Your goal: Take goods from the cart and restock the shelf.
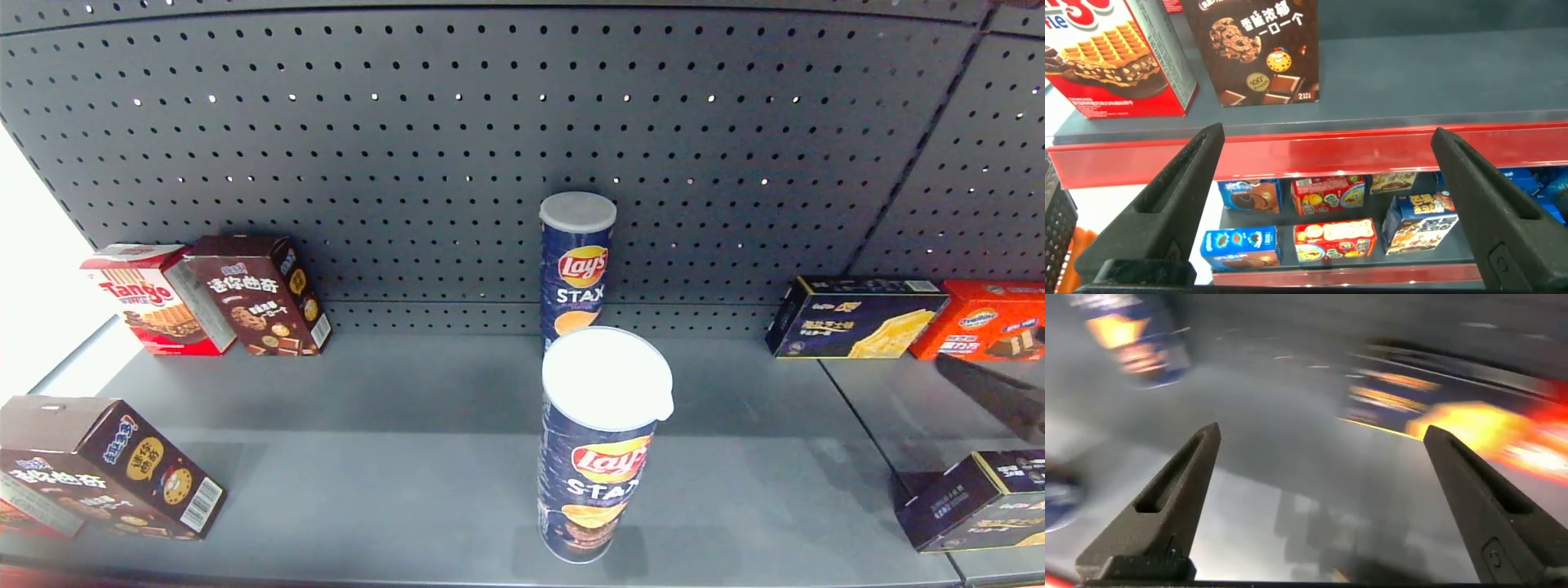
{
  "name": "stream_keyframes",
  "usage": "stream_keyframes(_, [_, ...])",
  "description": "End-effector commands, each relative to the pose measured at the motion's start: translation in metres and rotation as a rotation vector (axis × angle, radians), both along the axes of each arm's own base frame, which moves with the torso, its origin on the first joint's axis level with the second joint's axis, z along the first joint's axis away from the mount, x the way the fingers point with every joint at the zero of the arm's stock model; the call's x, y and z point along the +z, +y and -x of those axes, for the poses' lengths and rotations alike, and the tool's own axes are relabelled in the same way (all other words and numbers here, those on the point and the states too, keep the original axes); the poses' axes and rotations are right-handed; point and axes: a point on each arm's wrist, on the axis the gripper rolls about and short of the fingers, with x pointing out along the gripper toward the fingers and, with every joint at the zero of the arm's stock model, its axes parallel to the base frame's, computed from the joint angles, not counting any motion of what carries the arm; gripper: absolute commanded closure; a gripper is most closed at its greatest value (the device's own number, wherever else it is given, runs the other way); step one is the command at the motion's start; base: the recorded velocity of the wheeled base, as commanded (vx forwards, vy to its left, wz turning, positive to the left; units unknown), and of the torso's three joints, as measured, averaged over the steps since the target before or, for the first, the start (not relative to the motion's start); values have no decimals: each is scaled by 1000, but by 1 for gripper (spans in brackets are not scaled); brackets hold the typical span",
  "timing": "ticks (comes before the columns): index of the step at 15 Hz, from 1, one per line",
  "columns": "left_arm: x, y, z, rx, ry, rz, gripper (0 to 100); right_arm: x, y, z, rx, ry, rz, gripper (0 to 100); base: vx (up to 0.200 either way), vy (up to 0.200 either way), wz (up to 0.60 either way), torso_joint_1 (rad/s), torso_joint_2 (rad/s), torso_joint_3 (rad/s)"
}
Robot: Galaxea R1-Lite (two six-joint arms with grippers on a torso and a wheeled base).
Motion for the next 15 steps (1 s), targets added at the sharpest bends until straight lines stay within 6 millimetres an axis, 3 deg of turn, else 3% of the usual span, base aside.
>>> stream_keyframes(1, [0, 0, 0, -1, 1, 0, 0, -36, -24, 78, -254, -180, -15, 0, 0, 0, 0, 0, 0, 0])
stream_keyframes(2, [0, 0, 0, -1, 1, 0, 0, -56, -24, 96, -325, -202, -9, 0, 0, 0, 0, 0, 0, 0])
stream_keyframes(5, [0, 0, 0, 1, 1, 3, 0, -96, -20, 121, -320, -150, -4, 0, 0, 0, 0, 0, 0, 0])
stream_keyframes(6, [0, 0, 0, -1, 1, 1, 0, -124, -19, 129, -307, -80, -6, 0, 0, 0, 0, 0, 0, 0])
stream_keyframes(8, [0, 0, 0, 4, 2, 6, 0, -140, -20, 118, -316, -140, -16, 0, 0, 0, 0, 0, 0, 0])
stream_keyframes(11, [0, 0, 0, 6, 1, 4, 0, -149, -22, 118, -398, -54, -18, 0, 0, 0, 0, 0, 0, 0])
stream_keyframes(14, [0, 0, 0, 7, 2, 7, 0, -151, -19, 118, -259, -5, -55, 0, 0, 0, 0, 0, 0, 0])
stream_keyframes(15, [0, 0, 0, 7, 2, 9, 0, -152, -19, 118, -405, 13, -104, 0, 0, 0, 0, 0, 0, 0])
